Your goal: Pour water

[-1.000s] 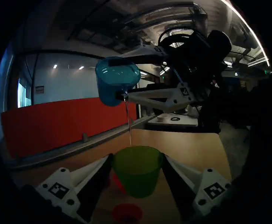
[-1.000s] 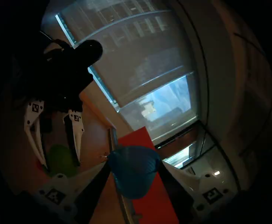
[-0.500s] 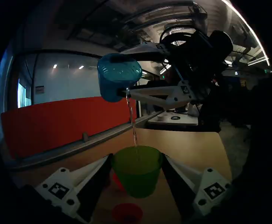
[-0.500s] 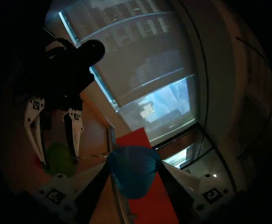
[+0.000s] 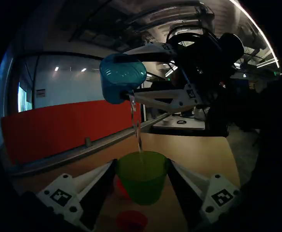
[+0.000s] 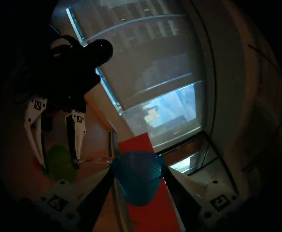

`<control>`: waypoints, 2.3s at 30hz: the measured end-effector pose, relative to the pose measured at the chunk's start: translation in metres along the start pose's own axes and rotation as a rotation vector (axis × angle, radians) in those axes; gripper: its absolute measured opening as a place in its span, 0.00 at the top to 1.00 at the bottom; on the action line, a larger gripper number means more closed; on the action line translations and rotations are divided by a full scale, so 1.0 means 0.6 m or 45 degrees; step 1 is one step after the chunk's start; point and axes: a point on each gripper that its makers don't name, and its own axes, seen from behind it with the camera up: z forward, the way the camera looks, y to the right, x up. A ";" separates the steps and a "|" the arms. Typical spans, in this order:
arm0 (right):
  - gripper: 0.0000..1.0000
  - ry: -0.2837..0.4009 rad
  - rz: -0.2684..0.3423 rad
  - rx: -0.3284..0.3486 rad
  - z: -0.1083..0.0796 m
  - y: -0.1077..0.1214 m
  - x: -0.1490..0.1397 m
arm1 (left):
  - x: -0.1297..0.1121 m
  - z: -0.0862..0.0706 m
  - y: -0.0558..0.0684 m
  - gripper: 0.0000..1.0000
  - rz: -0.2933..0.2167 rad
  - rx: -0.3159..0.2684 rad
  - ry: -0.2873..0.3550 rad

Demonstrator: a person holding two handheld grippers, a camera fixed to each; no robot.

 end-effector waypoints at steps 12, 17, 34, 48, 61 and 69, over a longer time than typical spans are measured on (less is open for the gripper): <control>0.09 -0.001 -0.038 -0.006 0.001 0.005 -0.002 | -0.002 0.002 -0.003 0.10 -0.002 0.000 -0.002; 0.09 -0.003 -0.055 -0.010 -0.001 0.008 -0.003 | -0.004 0.003 -0.004 0.10 -0.005 0.000 -0.002; 0.09 -0.008 -0.111 -0.020 -0.001 0.014 -0.006 | -0.004 0.004 -0.005 0.10 -0.009 -0.001 -0.004; 0.09 -0.008 -0.150 -0.033 0.001 0.020 -0.007 | -0.004 0.005 -0.005 0.10 -0.009 -0.001 -0.005; 0.09 -0.012 -0.203 -0.044 0.002 0.026 -0.009 | -0.004 0.009 -0.004 0.10 -0.009 -0.006 -0.006; 0.09 -0.016 -0.229 -0.049 0.001 0.029 -0.009 | -0.005 0.011 -0.003 0.10 -0.006 -0.006 -0.008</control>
